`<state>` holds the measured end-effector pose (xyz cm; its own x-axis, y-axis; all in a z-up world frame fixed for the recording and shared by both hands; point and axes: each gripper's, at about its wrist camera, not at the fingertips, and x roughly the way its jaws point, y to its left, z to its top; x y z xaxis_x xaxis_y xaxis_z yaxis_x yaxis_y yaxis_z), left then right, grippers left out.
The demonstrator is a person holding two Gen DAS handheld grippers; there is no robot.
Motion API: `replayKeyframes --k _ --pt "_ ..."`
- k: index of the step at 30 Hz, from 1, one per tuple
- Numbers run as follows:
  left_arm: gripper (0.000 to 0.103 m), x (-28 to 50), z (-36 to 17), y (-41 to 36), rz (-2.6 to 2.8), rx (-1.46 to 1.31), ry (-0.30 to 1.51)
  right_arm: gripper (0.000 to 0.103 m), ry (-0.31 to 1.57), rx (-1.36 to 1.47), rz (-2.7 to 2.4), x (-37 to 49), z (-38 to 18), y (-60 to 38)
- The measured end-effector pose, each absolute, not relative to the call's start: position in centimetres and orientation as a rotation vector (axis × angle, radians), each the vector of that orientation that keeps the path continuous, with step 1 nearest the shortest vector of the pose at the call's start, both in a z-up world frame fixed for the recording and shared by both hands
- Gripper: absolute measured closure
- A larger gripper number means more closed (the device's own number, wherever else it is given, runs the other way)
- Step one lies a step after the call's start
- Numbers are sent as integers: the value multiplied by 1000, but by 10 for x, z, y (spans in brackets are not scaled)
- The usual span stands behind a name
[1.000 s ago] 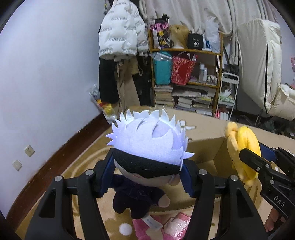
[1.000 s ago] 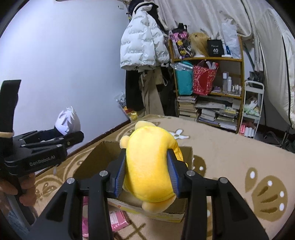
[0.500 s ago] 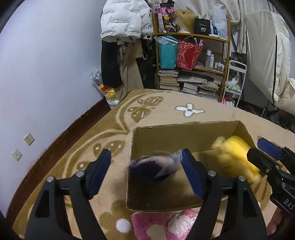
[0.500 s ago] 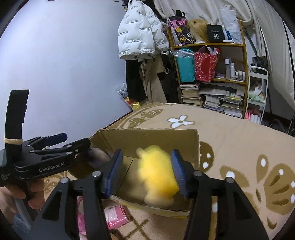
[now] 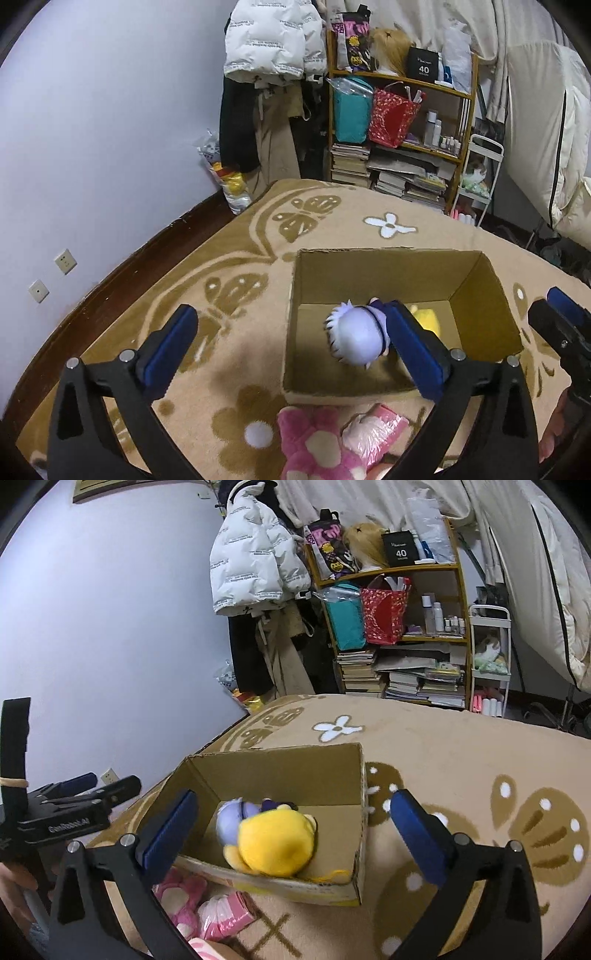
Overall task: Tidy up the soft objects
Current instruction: 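Withdraw both tools and lower them toward the pom-pom and black tissue pack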
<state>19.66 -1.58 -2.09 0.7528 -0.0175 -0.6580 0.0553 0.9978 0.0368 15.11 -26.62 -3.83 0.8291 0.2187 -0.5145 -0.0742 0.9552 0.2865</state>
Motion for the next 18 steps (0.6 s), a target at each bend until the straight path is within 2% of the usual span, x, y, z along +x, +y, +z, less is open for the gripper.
replayKeyframes --k 18 --pt "0 117 6 2 -62 67 761 0 568 257 131 75 -7 -252"
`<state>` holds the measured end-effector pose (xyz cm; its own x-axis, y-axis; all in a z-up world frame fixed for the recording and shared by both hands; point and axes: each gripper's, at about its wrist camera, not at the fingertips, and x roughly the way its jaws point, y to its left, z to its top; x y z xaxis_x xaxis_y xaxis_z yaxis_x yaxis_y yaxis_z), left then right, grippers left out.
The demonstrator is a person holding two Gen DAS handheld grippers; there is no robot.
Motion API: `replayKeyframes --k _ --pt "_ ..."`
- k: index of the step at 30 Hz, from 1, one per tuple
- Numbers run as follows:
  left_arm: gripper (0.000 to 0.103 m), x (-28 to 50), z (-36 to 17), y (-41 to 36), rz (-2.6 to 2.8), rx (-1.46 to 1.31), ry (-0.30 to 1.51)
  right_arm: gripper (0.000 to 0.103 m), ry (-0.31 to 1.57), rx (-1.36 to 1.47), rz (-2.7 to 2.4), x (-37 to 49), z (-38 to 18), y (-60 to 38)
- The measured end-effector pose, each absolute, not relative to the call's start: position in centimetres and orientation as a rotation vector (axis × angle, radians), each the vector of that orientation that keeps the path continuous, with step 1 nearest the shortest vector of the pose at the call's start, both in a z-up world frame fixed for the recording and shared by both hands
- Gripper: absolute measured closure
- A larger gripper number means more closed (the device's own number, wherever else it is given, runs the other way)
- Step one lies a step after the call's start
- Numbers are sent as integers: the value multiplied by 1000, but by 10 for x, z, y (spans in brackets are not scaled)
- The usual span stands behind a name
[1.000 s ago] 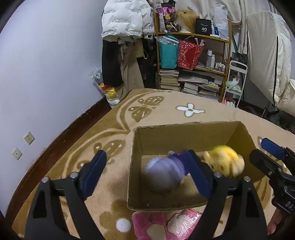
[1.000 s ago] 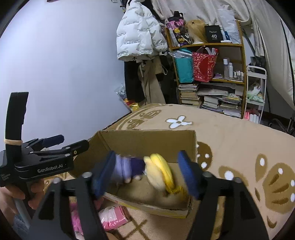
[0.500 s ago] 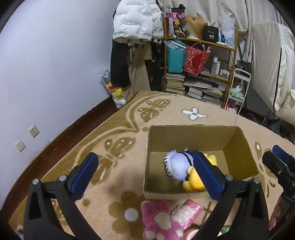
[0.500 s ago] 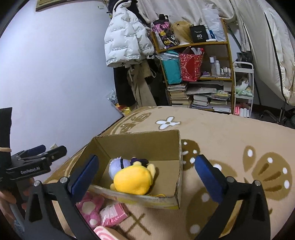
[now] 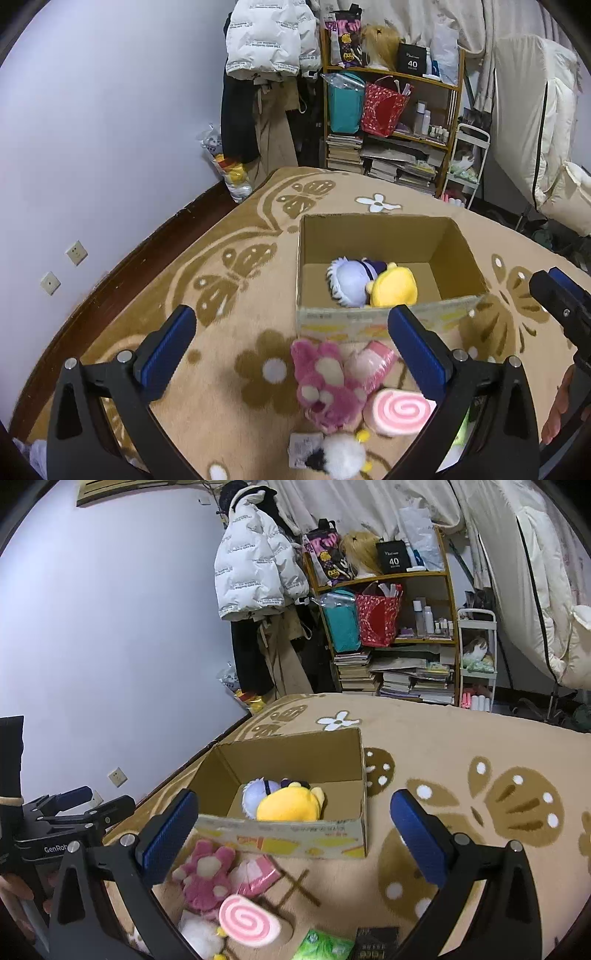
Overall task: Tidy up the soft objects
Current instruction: 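Withdraw both tools and lower them toward the pom-pom and black tissue pack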
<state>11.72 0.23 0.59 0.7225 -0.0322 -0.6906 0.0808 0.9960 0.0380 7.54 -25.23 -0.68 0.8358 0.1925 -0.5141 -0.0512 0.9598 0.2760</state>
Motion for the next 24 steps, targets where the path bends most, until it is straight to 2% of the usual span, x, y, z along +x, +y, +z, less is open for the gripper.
replayKeyframes --k 24 --pt "0 57 -31 20 -56 10 837 0 646 242 41 16 -38 -253"
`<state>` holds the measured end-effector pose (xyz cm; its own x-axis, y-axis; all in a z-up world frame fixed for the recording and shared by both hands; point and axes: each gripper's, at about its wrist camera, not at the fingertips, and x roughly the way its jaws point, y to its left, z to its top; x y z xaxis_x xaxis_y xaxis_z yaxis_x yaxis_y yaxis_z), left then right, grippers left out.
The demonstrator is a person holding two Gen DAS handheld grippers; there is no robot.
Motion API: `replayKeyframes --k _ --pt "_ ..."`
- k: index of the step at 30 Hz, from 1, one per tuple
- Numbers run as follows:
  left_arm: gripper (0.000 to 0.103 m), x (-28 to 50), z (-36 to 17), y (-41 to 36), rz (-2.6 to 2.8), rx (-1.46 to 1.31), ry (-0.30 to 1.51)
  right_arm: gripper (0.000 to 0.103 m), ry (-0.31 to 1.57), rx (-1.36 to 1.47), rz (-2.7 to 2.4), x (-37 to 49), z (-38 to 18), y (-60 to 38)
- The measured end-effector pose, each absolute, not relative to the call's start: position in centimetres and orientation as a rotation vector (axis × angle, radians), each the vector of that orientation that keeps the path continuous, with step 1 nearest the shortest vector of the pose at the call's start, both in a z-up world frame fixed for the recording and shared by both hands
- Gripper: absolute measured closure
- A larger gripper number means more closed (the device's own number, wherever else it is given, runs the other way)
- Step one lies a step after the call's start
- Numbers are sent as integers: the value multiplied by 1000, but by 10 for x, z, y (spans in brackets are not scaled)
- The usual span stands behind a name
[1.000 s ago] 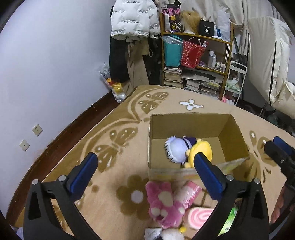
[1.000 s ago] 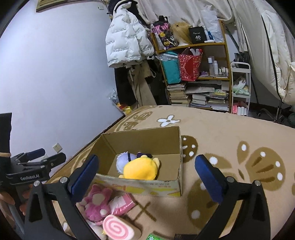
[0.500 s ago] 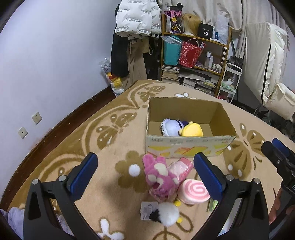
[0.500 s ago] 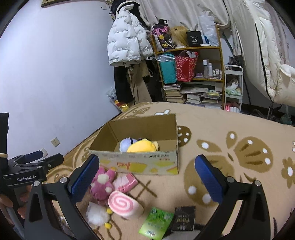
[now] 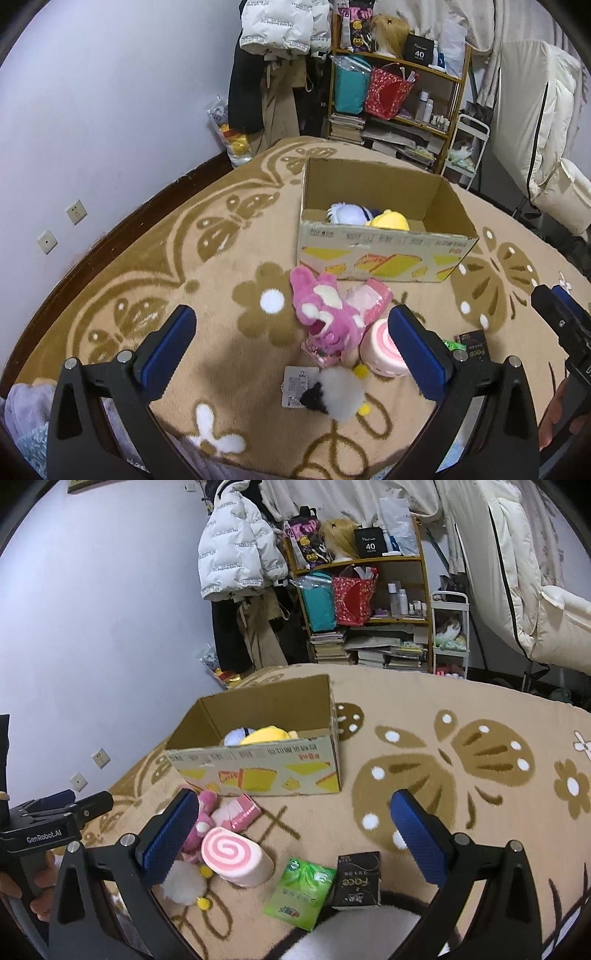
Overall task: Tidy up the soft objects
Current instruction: 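Withdraw both tools and lower them toward the pom-pom and black tissue pack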
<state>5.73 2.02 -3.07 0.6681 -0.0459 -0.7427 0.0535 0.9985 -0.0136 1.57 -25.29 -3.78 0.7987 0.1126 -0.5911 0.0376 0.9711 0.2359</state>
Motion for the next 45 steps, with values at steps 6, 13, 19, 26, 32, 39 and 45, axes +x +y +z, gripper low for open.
replayKeyframes --k 6,13,19,26,32,39,45 --pt "0 59 -43 18 -53 -8 871 0 680 249 33 19 -49 -255" --pt "0 63 -63 8 -61 -5 939 0 778 277 15 33 -71 -260" --pt "0 69 -84 -1 -68 -1 1007 0 862 297 -2 45 -91 -264" --pt "0 72 -100 -10 -68 28 1055 0 920 313 -22 54 -108 -268" --pt "0 78 -116 -15 -60 47 1103 4 983 332 -46 62 -124 -273" --pt "0 80 -129 -21 -60 66 1140 4 1034 357 -70 68 -138 -279" --pt "1 81 -143 -30 -69 106 1189 12 1087 377 -94 71 -149 -284"
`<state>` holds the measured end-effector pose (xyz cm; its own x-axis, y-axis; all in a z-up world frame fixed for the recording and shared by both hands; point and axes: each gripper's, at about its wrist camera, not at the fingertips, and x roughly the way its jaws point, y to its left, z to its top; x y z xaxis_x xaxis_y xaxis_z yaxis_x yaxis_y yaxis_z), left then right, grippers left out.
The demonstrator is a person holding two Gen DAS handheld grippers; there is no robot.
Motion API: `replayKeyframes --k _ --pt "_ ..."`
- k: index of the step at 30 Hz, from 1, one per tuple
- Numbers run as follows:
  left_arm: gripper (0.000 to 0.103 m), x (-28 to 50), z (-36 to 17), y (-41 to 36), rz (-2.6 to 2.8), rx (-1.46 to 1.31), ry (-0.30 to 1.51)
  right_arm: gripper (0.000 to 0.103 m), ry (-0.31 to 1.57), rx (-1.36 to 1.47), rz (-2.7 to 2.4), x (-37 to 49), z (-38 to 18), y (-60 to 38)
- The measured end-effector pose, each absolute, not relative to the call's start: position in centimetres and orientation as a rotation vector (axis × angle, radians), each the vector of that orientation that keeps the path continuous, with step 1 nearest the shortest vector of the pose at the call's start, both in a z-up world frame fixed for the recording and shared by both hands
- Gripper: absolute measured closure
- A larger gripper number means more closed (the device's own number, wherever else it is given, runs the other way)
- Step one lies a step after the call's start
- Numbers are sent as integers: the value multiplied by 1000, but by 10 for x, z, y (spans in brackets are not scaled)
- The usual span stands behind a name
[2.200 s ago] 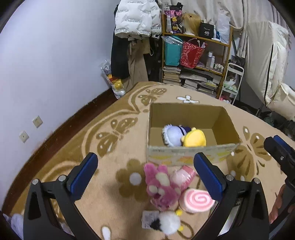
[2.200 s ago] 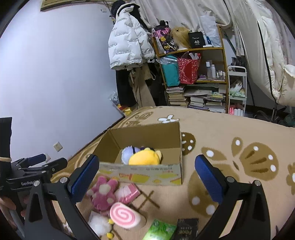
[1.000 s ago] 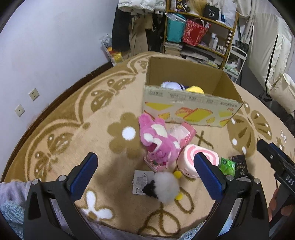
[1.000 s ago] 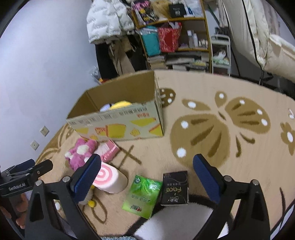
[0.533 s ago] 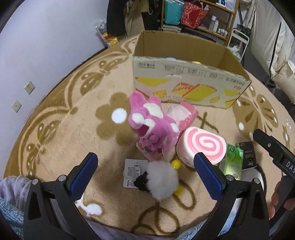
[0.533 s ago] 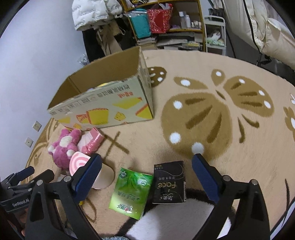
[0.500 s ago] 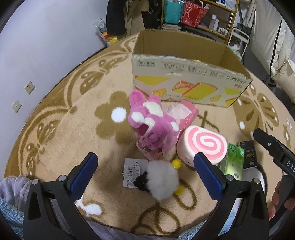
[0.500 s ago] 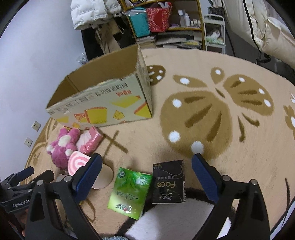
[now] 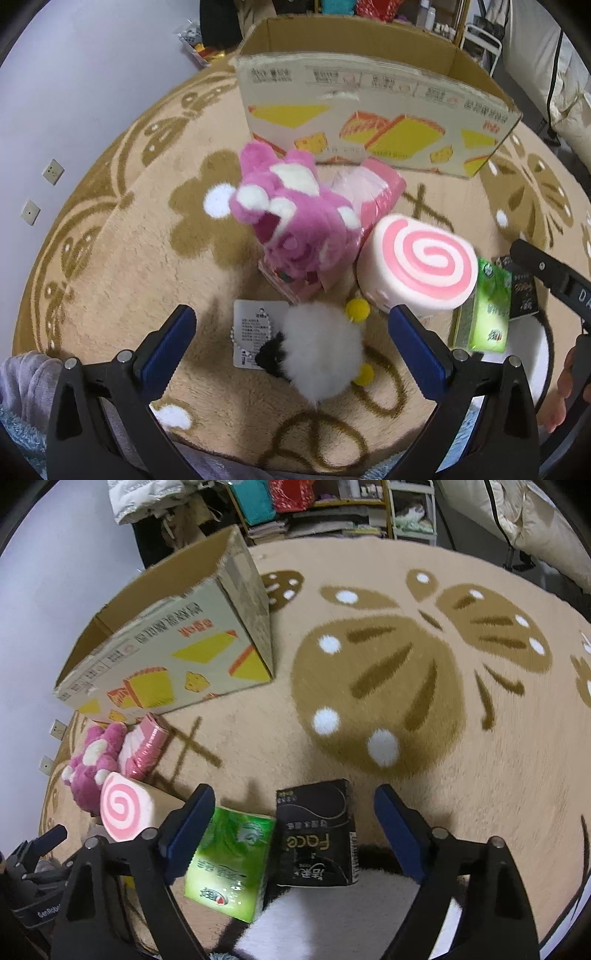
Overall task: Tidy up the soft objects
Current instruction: 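Withdraw both tools and lower them toward the pom-pom and black tissue pack, then grasp the white pom-pom with the left tool while the right tool grasps the black tissue pack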
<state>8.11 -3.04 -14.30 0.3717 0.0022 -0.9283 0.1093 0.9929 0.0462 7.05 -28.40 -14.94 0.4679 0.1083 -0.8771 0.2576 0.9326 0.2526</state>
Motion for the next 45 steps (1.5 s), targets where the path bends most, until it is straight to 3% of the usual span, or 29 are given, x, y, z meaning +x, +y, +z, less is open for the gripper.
replayKeyframes --k 11,26,31,34,36,41,45 --pt "1 81 -158 -38 -83 142 1252 30 1152 401 -120 76 -167 -291" --pt "3 81 -173 -40 -94 166 1305 31 1167 382 -133 83 -174 -290" --pt "4 81 -179 -43 -88 183 1322 37 1174 382 -141 83 -177 -291" --pt "14 84 -184 -42 -97 176 1341 40 1175 378 -146 82 -177 -291" --pt "15 84 -186 -41 -101 172 1350 53 1173 365 -160 81 -176 -291" --pt "32 86 -186 -41 -141 149 1345 53 1158 372 -154 81 -173 -292" --pt "56 86 -183 -41 -140 161 1318 54 1133 382 -141 76 -170 -293"
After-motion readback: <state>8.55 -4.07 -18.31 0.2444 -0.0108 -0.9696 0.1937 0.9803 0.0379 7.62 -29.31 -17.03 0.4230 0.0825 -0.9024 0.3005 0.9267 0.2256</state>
